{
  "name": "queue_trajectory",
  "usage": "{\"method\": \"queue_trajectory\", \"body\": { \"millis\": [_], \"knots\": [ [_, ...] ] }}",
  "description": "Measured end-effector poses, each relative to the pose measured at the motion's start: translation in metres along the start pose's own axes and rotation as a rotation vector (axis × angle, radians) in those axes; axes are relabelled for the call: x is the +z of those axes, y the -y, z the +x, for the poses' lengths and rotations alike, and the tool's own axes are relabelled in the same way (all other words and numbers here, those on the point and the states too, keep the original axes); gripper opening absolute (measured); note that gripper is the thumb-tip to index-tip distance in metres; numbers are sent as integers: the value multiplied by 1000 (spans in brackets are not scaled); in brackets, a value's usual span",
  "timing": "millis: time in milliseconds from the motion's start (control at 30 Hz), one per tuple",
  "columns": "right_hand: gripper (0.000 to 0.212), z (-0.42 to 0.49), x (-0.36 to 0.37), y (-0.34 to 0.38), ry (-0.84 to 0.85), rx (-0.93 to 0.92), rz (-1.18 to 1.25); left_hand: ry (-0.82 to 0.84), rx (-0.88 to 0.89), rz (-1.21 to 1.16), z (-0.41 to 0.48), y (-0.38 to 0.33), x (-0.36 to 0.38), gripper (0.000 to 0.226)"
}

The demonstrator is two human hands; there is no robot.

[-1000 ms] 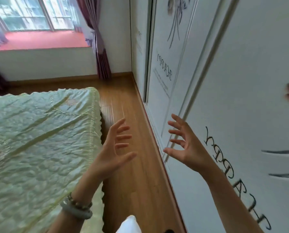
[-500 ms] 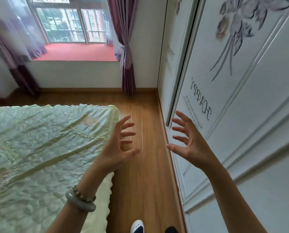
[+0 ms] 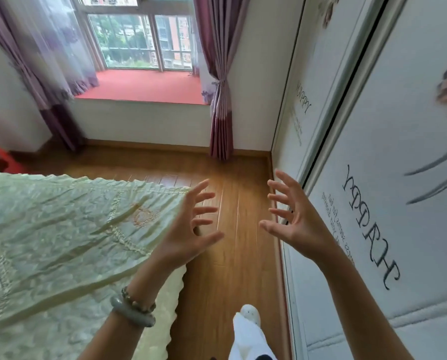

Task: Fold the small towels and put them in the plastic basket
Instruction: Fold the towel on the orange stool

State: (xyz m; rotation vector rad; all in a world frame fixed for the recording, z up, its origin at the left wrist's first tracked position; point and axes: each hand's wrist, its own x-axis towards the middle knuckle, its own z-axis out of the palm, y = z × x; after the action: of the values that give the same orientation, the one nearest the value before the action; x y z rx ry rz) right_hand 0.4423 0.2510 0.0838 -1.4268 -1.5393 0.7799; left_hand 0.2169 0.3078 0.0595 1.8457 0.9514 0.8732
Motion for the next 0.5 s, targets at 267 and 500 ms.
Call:
{"method": "queue_trajectory", "body": {
  "millis": [267,500],
  "knots": [
    [94,171,-56,-57,78,-21,35,-101,-25,22,166,28,8,94],
    [94,287,-77,-94,147,-1,30,-172,-64,14,265,55,0,93]
  ]
}}
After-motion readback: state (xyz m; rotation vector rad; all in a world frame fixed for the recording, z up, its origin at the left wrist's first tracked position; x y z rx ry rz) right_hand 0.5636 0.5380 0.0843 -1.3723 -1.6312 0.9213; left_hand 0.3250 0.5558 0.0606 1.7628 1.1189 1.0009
